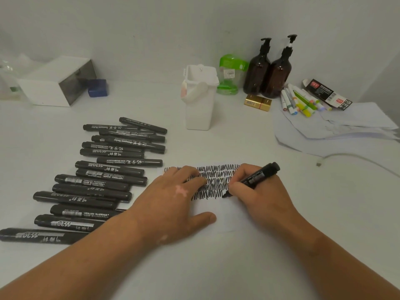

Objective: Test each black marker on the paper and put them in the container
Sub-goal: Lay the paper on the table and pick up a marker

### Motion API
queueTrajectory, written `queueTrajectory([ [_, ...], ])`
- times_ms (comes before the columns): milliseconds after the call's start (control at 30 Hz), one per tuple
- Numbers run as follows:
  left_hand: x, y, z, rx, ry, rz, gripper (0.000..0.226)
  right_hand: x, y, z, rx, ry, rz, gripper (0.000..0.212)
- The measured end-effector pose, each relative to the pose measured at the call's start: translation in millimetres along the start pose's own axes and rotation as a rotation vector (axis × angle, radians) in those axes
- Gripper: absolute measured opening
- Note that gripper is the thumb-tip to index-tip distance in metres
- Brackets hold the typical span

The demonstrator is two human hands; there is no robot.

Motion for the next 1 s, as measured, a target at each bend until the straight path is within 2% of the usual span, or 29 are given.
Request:
queueTrajectory([
  [67,2.3,-0.9,-0.6,-0.001,-0.005,0.001,0.077,1.3,0.8,1.0,-0.008,0.102,-0.043,0.009],
  [133,6.4,-2.7,0.3,0.003,-0.027,-0.005,0.075,4.7,1.7,0.6,-0.072,0.421,-0.096,0.009],
  [200,11.8,-3.6,1.2,-0.003,-0.045,-0.033,0.065,9.6,3.6,0.9,-0.128,0.701,-0.118,0.014],
  [267,17.4,-3.1,0.9,-0.006,-0.145,-0.067,0.05,14.2,4.9,0.6,-0.145,0.791,-0.103,0.016],
  [400,23.8,-5.2,-0.2,0.127,-0.466,-0.122,0.044,17.3,5.5,0.3,-0.081,0.804,-0.017,0.021],
  [467,24.2,-6.1,0.1,0.188,-0.636,-0.156,0.043,19.1,4.8,1.9,-0.047,0.846,0.019,0.017],
  [567,23.4,-5.7,0.5,0.296,-0.942,-0.175,0.041,22.3,2.5,3.4,-0.065,0.964,0.073,0.011],
  [600,22.8,-5.1,0.9,0.333,-1.012,-0.173,0.038,23.3,1.8,2.3,-0.081,0.988,0.081,0.016],
  [700,20.6,-3.0,3.0,0.376,-1.114,-0.179,0.028,24.7,-1.2,5.5,-0.09,0.966,0.073,0.012],
  [867,20.4,-0.2,5.3,0.329,-1.256,-0.224,0.026,24.9,-4.0,5.3,-0.009,0.857,0.058,0.007],
  [1000,17.1,-0.8,5.6,0.266,-1.303,-0.179,0.025,21.6,-6.3,6.8,0.026,0.8,0.106,0.02],
])
Point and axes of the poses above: each hand's wrist, its own y-axis towards the middle knuckle, its own x-axis out of the back of the hand, z = x × y, the point moved 1 cm from there along y, towards the middle knuckle
